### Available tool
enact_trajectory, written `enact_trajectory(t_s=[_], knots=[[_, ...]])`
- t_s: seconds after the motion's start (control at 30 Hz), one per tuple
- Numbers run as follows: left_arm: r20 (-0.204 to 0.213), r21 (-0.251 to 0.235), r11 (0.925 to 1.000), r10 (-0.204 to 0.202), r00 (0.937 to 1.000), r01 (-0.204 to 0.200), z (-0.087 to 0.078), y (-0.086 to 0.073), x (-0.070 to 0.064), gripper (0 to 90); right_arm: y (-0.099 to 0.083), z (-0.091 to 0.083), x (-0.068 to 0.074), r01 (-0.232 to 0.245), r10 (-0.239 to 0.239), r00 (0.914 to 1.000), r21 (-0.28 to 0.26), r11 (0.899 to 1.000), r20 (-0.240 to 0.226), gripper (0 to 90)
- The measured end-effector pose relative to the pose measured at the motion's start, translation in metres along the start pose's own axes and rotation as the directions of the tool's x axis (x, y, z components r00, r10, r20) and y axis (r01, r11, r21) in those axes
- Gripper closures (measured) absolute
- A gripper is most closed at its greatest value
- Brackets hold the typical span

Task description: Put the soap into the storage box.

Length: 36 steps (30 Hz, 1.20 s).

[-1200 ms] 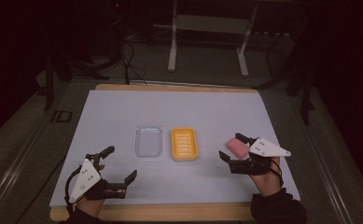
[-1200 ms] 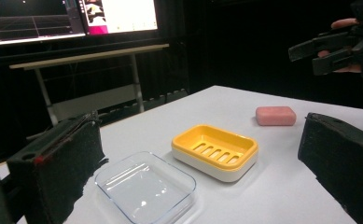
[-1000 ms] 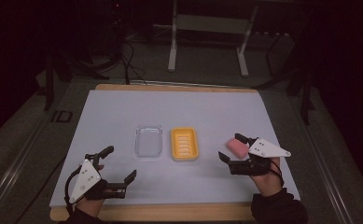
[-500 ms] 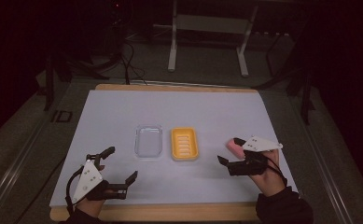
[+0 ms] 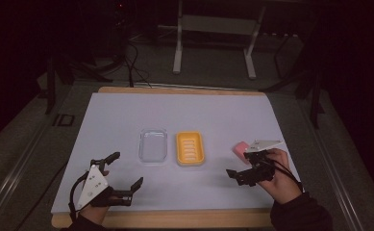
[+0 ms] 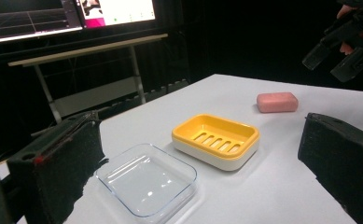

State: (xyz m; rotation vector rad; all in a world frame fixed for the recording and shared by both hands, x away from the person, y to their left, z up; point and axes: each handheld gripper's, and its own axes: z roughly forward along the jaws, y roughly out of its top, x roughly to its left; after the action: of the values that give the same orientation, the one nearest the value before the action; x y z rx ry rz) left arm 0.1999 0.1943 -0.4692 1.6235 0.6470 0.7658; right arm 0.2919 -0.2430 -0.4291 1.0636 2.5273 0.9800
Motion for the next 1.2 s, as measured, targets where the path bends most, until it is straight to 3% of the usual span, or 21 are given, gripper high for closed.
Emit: enact_trajectory(t_s=[0.17,0.3,0.4,0.47,0.5,0.57,0.6,0.63,0.7,0.73,0.8,0.83,0.9,0.93,1.0,1.13,1.2], knots=[[0.002,0.007,1.0,0.006,1.0,-0.006,0.001,0.0,-0.001,0.6,0.001,-0.001,0.001,-0.046,0.045,0.9989,0.123,0.991,0.013,8.7],[0.006,0.01,0.9999,0.008,0.9999,-0.008,0.001,0.0,-0.001,0.6,0.002,0.0,0.0,-0.052,0.05,0.9986,0.181,0.982,0.014,8.7],[0.005,0.011,0.9999,0.01,0.9999,-0.01,0.001,0.0,-0.001,0.6,0.001,0.003,-0.003,-0.09,0.089,0.996,0.24,0.967,0.015,8.7],[0.005,0.008,0.9999,0.009,0.9999,-0.009,0.001,0.0,-0.001,0.6,-0.001,0.006,-0.006,-0.119,0.121,0.9926,0.304,0.945,0.013,8.7],[0.006,0.008,0.9999,0.008,1.0,-0.008,0.001,0.0,-0.001,0.6,-0.002,0.008,-0.007,-0.116,0.116,0.9931,0.32,0.94,0.019,8.7],[0.006,0.009,0.9999,0.008,1.0,-0.008,0.001,0.0,-0.001,0.6,-0.005,0.011,-0.009,-0.138,0.139,0.99,0.383,0.913,0.025,8.8],[0.007,0.009,0.9999,0.008,0.9999,-0.008,0.001,0.0,-0.001,0.6,-0.006,0.012,-0.01,-0.131,0.127,0.9913,0.381,0.915,0.035,8.8],[0.007,0.011,0.9999,0.009,0.9999,-0.009,0.001,0.0,-0.001,0.6,-0.006,0.012,-0.011,-0.147,0.151,0.9883,0.4,0.905,0.022,8.7],[0.007,0.01,0.9999,0.01,0.9999,-0.01,0.001,0.0,-0.002,0.6,-0.006,0.011,-0.012,-0.142,0.149,0.9887,0.393,0.909,0.012,8.7],[0.007,0.011,0.9999,0.01,0.9999,-0.01,0.001,0.0,-0.002,0.6,-0.006,0.011,-0.013,-0.158,0.171,0.9852,0.414,0.897,0.005,8.7],[0.007,0.012,0.9999,0.011,0.9999,-0.011,0.001,0.0,-0.002,0.6,-0.006,0.011,-0.013,-0.15,0.161,0.9869,0.41,0.9,0.008,8.8],[0.006,0.011,0.9999,0.011,0.9999,-0.011,0.001,0.0,-0.002,0.6,-0.006,0.011,-0.014,-0.16,0.177,0.9842,0.433,0.887,0.001,8.7],[0.008,0.011,0.9999,0.01,0.9999,-0.01,0.001,0.0,-0.002,0.6,-0.006,0.011,-0.015,-0.13,0.142,0.9898,0.442,0.888,0.005,8.8],[0.008,0.011,0.9999,0.011,0.9999,-0.011,0.001,0.0,-0.002,0.6,-0.007,0.011,-0.016,-0.125,0.144,0.9896,0.461,0.879,-0.006,8.8],[0.009,0.011,0.9999,0.011,0.9999,-0.011,0.002,0.0,-0.002,0.6,-0.007,0.012,-0.019,-0.106,0.13,0.9914,0.473,0.875,-0.018,8.8],[0.011,0.015,0.9998,0.014,0.9998,-0.014,0.002,0.0,-0.002,0.6,-0.011,0.014,-0.026,-0.094,0.127,0.9916,0.535,0.84,-0.025,8.8],[0.011,0.015,0.9998,0.015,0.9998,-0.015,0.002,0.0,-0.003,0.6,-0.012,0.015,-0.028,-0.096,0.132,0.9909,0.544,0.834,-0.027,8.8]])
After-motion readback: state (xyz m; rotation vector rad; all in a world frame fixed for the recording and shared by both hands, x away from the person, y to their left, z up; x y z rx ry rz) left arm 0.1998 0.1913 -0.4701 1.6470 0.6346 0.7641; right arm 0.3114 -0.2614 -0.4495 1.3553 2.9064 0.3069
